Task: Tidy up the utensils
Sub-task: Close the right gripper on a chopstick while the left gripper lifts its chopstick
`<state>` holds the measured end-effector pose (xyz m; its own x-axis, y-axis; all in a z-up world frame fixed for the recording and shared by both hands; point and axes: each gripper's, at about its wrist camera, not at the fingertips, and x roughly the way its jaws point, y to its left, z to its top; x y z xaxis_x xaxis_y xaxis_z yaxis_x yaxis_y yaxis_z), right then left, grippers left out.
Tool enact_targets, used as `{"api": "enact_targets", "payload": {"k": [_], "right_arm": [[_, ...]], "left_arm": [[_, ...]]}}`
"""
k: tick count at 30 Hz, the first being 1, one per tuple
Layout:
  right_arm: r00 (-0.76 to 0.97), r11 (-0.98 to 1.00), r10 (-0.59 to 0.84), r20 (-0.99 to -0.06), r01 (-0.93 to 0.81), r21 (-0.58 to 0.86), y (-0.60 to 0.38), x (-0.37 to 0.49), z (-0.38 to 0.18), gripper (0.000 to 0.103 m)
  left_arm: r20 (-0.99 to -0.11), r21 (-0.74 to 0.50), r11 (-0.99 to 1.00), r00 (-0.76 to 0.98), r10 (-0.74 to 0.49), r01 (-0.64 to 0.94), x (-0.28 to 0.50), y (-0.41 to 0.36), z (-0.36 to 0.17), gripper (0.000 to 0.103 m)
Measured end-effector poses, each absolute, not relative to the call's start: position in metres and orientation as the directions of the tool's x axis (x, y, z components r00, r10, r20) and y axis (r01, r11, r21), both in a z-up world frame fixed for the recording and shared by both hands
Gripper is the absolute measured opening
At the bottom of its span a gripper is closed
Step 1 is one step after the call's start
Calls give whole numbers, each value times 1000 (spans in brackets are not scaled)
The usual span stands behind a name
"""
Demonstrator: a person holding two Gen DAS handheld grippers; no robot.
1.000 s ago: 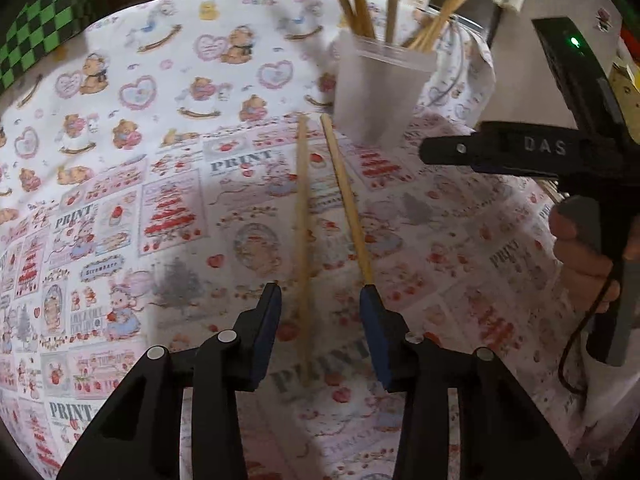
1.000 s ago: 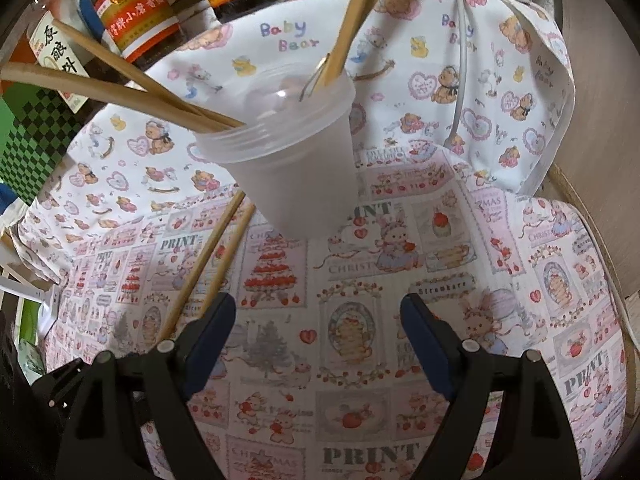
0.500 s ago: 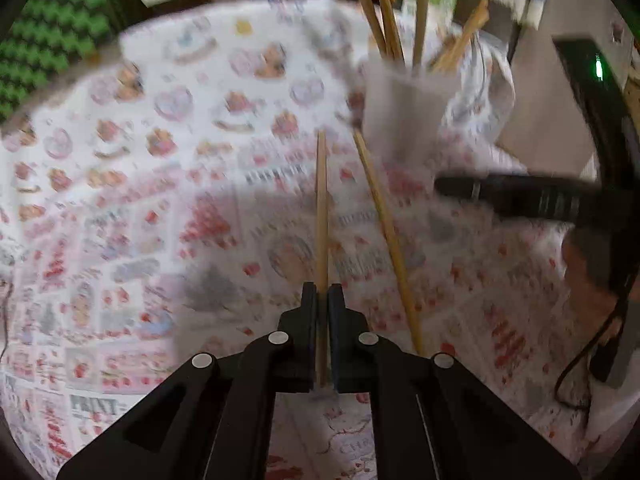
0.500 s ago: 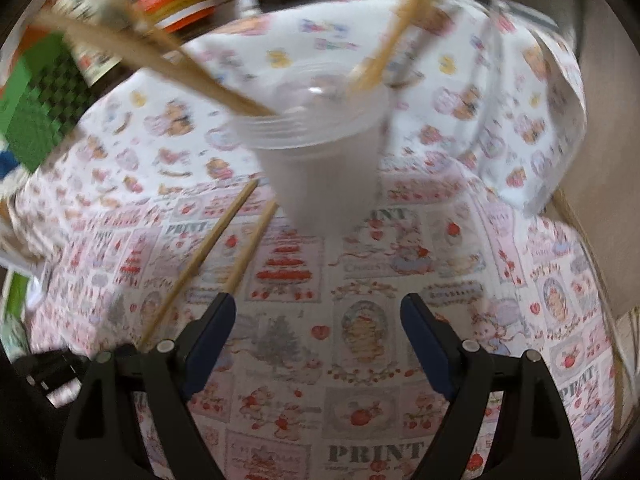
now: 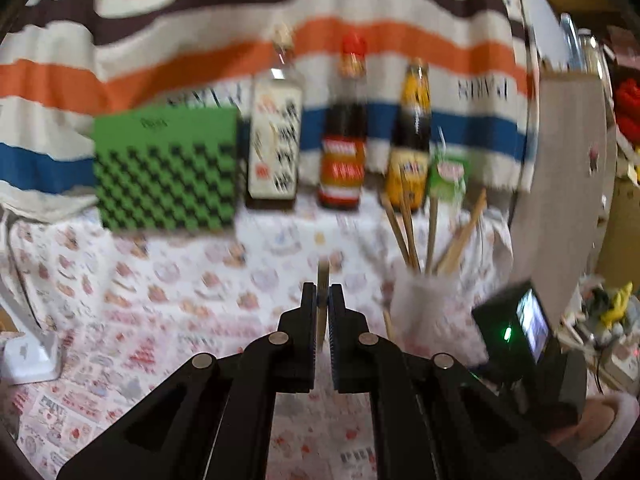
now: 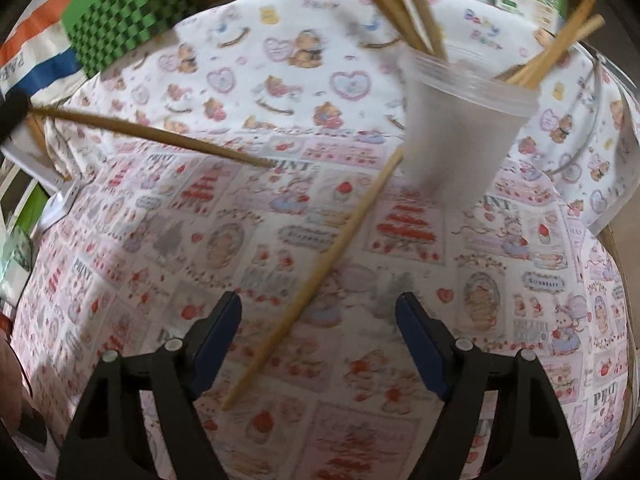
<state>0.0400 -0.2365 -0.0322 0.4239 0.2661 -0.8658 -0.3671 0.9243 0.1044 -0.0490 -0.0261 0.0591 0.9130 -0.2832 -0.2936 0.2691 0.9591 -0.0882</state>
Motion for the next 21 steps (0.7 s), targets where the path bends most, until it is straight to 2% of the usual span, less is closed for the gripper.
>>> {"api": "enact_targets", "payload": {"k": [2,6,9,11,13,17,21], "right_arm": [[422,925,252,-871,-370,89,-233,39,-35,67],[439,928,221,-871,-370,49,-231,37,-36,55],[456,930,204,-866,-366,26,-231,35,-35,40],[460,933,203,-865,-358,29,-233,36,-34,19],[464,941,192,-865,-338,28,-238,38,-33,10],[476,956,203,-855,-284,69,-252,43,-27,6],[556,961,230,-799,-257,98,-266,39,-5,6]], "left_arm": [[-258,-102,961,926,-275,257,-52,-21,61,4],[-230,-98,971,944,-235,218,-55,-18,62,4],[-222,-101,973,949,-225,207,-54,-16,62,4],[-220,-105,974,950,-221,202,-55,-15,61,4],[-218,-107,973,950,-224,205,-57,-15,60,4],[-216,-105,974,952,-217,198,-57,-15,60,4],[-215,-110,974,952,-219,199,-57,-14,60,4]]}}
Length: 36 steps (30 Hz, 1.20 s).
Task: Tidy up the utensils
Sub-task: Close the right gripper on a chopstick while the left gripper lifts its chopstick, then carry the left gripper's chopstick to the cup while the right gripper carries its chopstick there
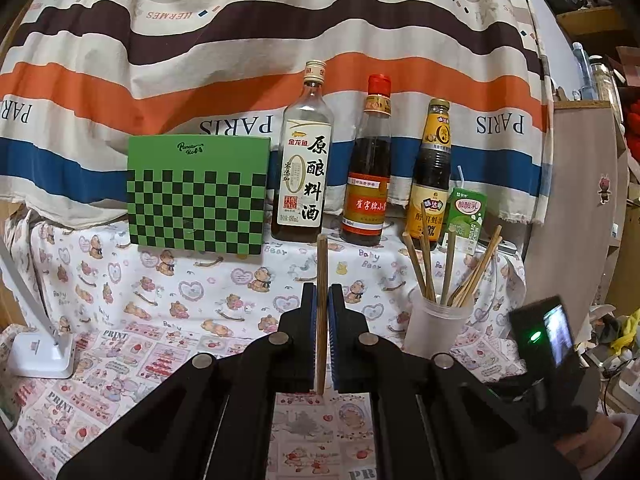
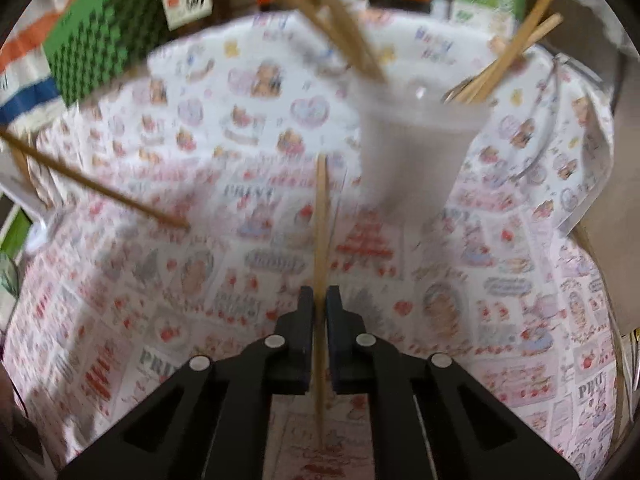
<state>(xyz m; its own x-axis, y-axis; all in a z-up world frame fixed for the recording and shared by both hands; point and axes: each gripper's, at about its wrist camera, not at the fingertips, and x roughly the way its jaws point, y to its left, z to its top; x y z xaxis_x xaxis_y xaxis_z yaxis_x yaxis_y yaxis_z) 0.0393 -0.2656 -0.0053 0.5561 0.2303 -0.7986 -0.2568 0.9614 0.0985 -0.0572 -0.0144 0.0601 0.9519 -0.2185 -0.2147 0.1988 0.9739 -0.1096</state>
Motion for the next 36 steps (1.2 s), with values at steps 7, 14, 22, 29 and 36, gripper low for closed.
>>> {"api": "enact_targets", "payload": {"k": [7,14,22,29,36], "right_arm": [[700,955,294,-650,-246,167,-283,27,30,5],[836,937,345,-427,-281,208,-293,-1,64,5],[887,929,351,-300,-290,229,-303,-16,81,5],[888,928,349,-301,-282,243,-306,-15,80,5],[888,928,349,-300,-282,244,-306,-15,79,5]], "left_arm": [[-216,-108,974,952,-219,199,-57,-14,60,4],[-204,-120,971,953,-226,205,-59,-13,61,4],[-193,-139,960,945,-265,241,-60,-11,63,5],[-208,-157,949,930,-301,272,-58,-11,62,5],[-273,-203,940,906,-323,274,-44,-7,53,6]]}}
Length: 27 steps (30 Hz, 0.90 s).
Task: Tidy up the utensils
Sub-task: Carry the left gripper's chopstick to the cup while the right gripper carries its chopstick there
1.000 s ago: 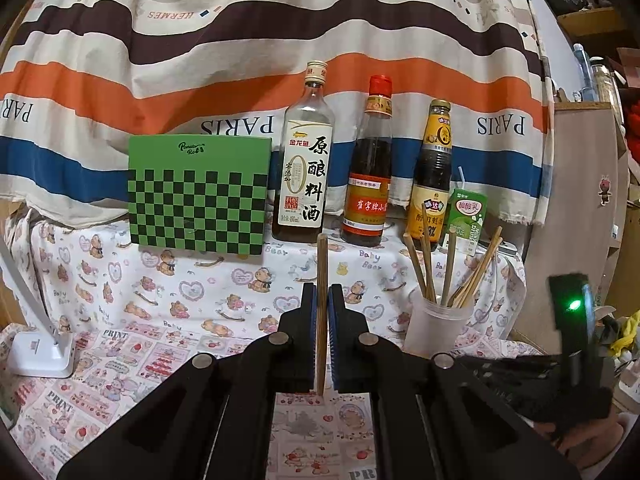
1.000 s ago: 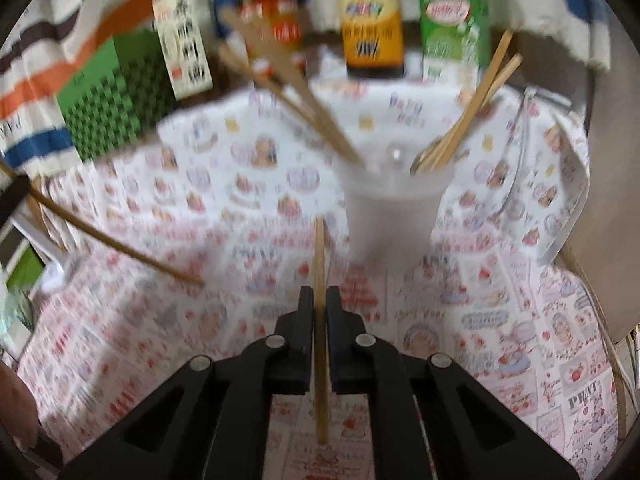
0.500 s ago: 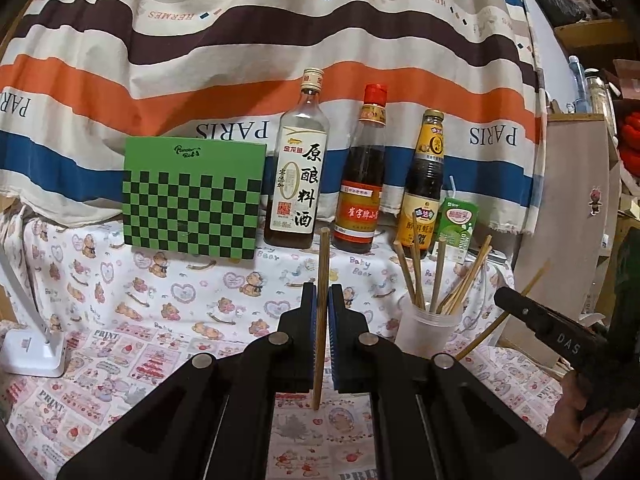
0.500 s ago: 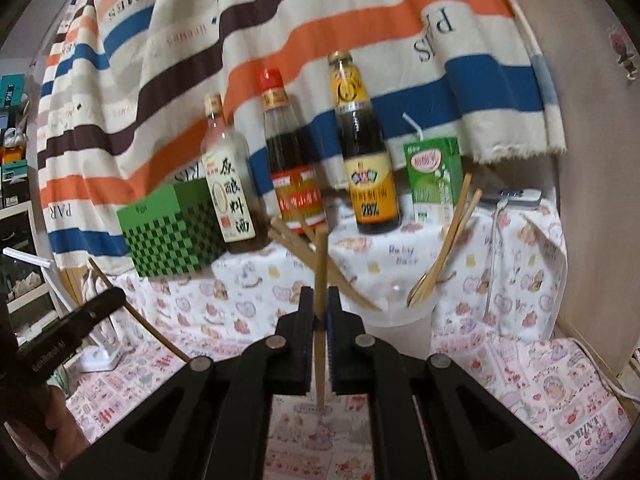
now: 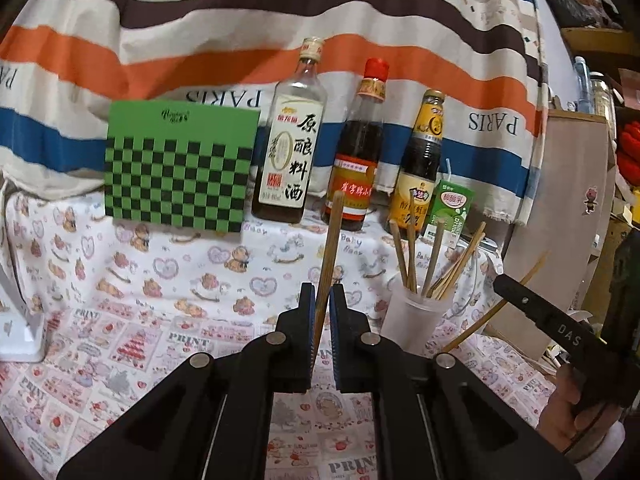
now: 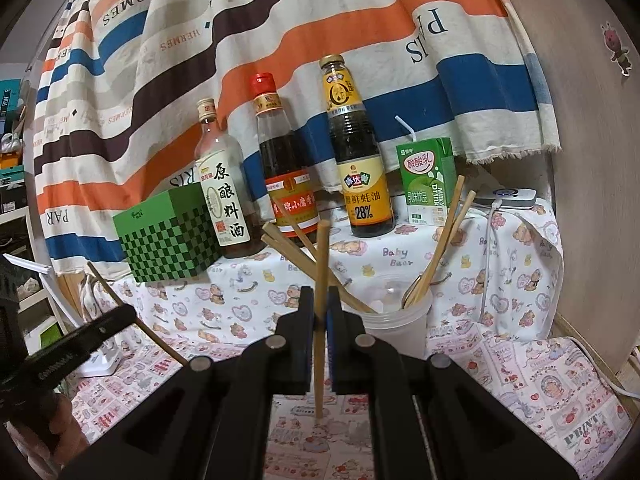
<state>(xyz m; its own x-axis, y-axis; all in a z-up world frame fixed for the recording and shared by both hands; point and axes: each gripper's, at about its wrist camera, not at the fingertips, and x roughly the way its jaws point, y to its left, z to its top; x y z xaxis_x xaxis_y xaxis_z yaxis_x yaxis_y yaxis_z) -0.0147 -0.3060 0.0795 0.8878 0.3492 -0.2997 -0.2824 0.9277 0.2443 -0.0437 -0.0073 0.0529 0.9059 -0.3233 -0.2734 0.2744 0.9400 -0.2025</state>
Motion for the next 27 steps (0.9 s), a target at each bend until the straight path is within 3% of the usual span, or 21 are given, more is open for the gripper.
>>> {"api": "enact_targets", "payload": {"k": [14,21,27], "right_arm": [[890,930,340,-303,-271,248,-306,-17,79,5],[890,928,341,-303,-269,257,-309,-16,80,5],[904,915,354,-242,-281,288,-316,-24,88,5]], "left_arm": [[-304,-421,856,842,-446,301,-25,19,43,7],[-277,-383,881,875,-396,278,-31,21,48,5],[-241,-238,942,925,-295,238,-45,6,57,5]]}}
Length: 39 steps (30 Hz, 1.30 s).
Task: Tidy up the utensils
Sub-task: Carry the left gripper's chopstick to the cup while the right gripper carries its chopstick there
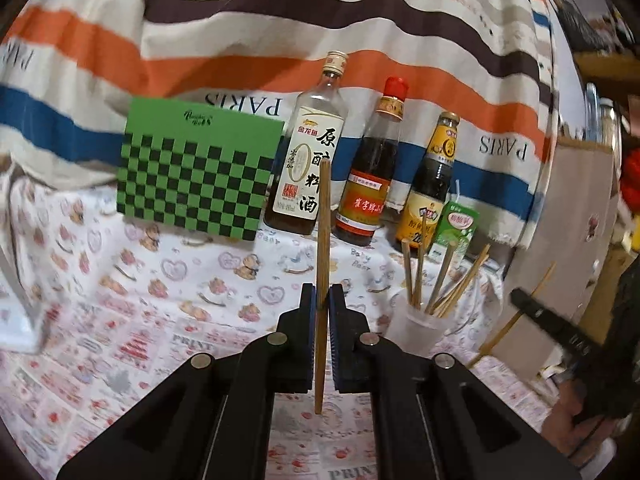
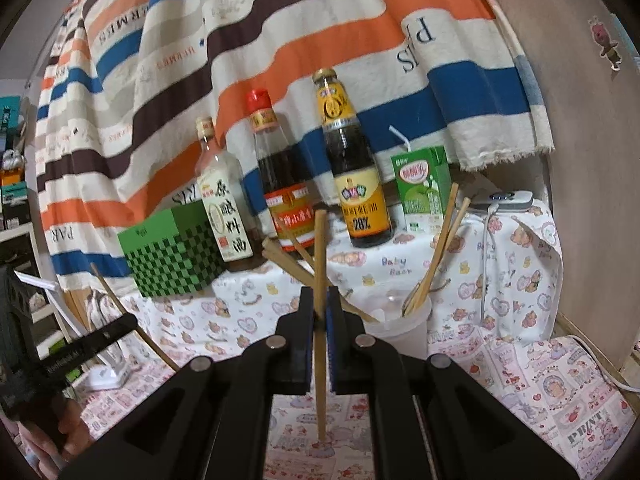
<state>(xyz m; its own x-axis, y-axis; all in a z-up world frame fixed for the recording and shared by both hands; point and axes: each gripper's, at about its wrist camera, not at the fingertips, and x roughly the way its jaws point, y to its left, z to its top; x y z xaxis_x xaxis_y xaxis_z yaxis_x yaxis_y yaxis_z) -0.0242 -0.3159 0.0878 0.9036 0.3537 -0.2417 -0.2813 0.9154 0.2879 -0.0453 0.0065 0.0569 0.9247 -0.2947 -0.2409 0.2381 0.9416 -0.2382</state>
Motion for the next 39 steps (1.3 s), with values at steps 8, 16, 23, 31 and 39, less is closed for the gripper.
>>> {"api": "enact_targets", "payload": {"k": [8,16,23,31,39], "right_arm": [[922,906,341,-183,-271,326,-329,-31,97,5],[930,917,312,-195,-242,316,-332,-25,98,5],[966,925,246,-78,-210,317,-347,-31,137,5],[979,917,201,19,-194,349,-355,-21,177,5],[999,917,38,27,-45,397,-363,10,154,5]], "left_arm": [[-224,-107,974,949,-220,200,-53,-10,58,5],[-236,-83,969,940,-246,232,-51,-17,53,5],[-258,-101,922,886,-386,373,-53,-42,72,5],[-120,-125,871,865,-488,474,-67,-68,137,5],[-86,-263,823,837,-540,504,-34,-84,164,5]]}}
